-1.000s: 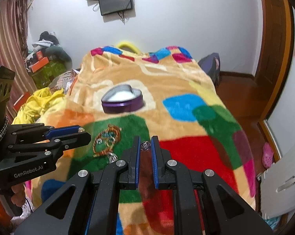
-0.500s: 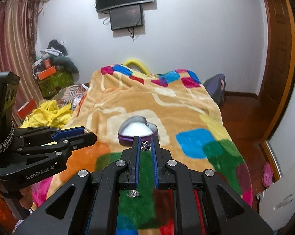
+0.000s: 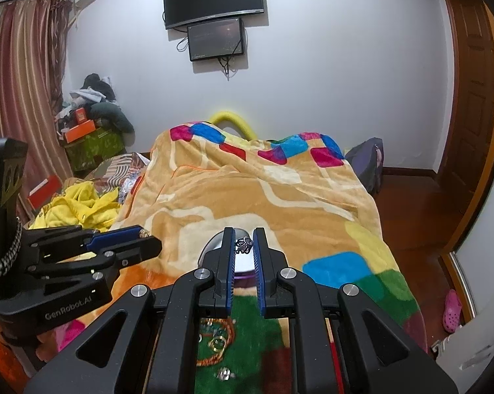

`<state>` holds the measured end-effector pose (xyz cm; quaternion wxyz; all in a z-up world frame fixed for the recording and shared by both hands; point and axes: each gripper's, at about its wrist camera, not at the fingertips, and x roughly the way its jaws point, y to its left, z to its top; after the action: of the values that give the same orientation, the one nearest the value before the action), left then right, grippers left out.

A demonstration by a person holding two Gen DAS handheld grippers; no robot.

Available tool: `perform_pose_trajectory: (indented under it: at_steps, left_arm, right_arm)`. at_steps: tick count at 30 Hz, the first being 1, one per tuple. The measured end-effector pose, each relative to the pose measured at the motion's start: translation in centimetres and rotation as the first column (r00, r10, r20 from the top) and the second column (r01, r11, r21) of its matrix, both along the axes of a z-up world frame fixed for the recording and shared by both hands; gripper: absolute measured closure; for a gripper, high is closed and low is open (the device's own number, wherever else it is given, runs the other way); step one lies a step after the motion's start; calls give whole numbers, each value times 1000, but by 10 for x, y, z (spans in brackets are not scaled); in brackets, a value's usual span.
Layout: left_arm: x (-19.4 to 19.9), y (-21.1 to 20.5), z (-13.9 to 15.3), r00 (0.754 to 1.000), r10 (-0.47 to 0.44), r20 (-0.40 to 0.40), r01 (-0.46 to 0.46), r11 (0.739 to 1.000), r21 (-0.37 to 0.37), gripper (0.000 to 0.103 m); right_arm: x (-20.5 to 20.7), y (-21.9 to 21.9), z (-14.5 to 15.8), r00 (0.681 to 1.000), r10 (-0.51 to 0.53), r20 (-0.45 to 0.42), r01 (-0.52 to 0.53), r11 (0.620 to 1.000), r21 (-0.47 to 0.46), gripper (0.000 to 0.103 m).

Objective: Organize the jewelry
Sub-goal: 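Carry the silver earring with the right tool while the left tool carries the gold ring to the tin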

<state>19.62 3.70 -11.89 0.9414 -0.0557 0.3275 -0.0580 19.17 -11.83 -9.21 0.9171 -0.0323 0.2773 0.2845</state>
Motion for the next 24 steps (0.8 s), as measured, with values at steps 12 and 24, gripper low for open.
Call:
perform_pose_trajectory:
  at_steps: [12,24]
  left_arm:
    - [40,7,-22,998,-5,-61,4,1000,-9,81]
    - [76,13,-53,987,-38,-154,33,999,-36,81]
  right_arm:
    - [35,12,-19,997,25,-69,-24,1000,15,93]
    - [67,22,-45,980,90,-177,-89,996,13,93]
